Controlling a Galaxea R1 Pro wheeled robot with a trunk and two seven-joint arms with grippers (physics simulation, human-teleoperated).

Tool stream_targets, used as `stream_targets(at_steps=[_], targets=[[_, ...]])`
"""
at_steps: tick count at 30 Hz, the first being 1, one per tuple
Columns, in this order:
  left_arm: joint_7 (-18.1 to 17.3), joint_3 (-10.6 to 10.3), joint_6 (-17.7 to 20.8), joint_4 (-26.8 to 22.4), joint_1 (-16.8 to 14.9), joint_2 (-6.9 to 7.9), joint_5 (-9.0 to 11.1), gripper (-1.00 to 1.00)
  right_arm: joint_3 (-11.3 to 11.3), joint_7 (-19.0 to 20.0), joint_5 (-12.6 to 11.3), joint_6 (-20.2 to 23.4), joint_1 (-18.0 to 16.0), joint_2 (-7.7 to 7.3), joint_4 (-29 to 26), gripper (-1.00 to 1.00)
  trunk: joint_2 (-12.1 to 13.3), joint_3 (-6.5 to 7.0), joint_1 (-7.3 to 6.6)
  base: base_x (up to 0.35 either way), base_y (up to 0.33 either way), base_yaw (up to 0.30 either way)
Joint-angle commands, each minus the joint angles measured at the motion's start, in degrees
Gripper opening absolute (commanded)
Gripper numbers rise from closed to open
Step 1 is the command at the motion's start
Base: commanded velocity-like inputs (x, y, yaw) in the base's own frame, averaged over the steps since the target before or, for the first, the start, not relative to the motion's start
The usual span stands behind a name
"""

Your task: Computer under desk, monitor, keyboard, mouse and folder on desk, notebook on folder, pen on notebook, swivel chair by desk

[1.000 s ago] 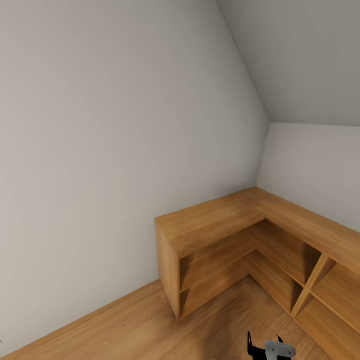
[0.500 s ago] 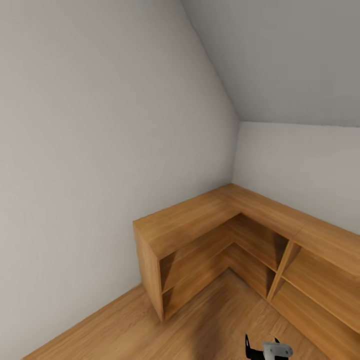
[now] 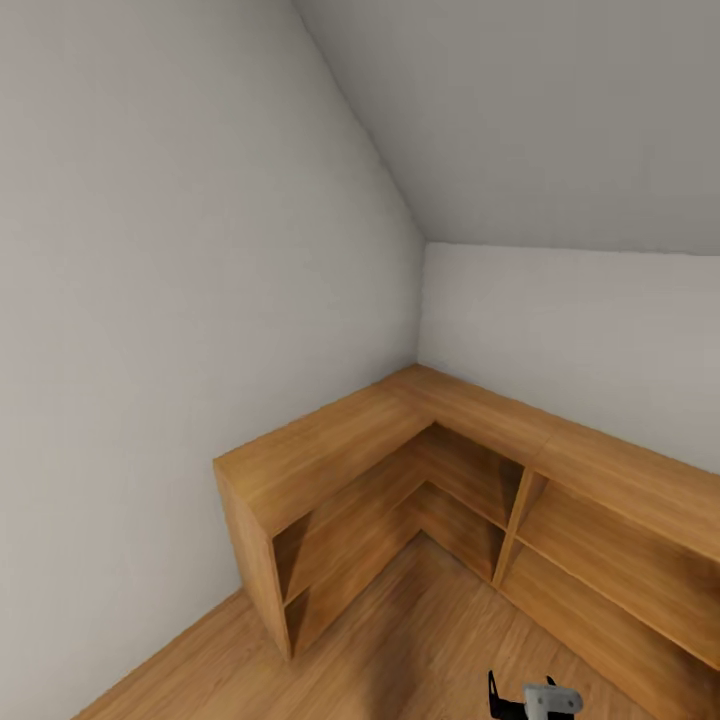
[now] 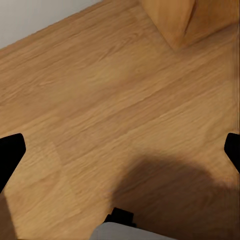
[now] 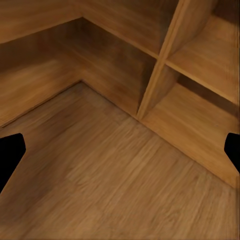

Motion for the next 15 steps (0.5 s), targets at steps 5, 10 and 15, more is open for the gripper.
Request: stream_targets(at_steps=[5,10,15], targets=[[0.0,0.0,-0.3,0.0,0.0,0.06,0.3,1.0,0.5,-0.3,0.2,1.4,0.0,-0.01,0.0,1.0,0.0,0.06,0.03,0.304,-0.072,-0.27],[0.0,0.1,-0.3,-0.1,0.0,0.75,0.3,1.0,0.5,-0.3,0.1,1.6,0.0,0.0,-0.1,1.0,0.0,0.1,0.03,0.264,-0.054,-0.266],[-0.1,0.1,-0.6,-0.1,0.0,1.03,0.3,1.0,0.5,-0.7,0.0,1.6,0.0,0.14,-0.1,1.0,0.0,0.1,0.03,0.045,-0.007,-0.266]])
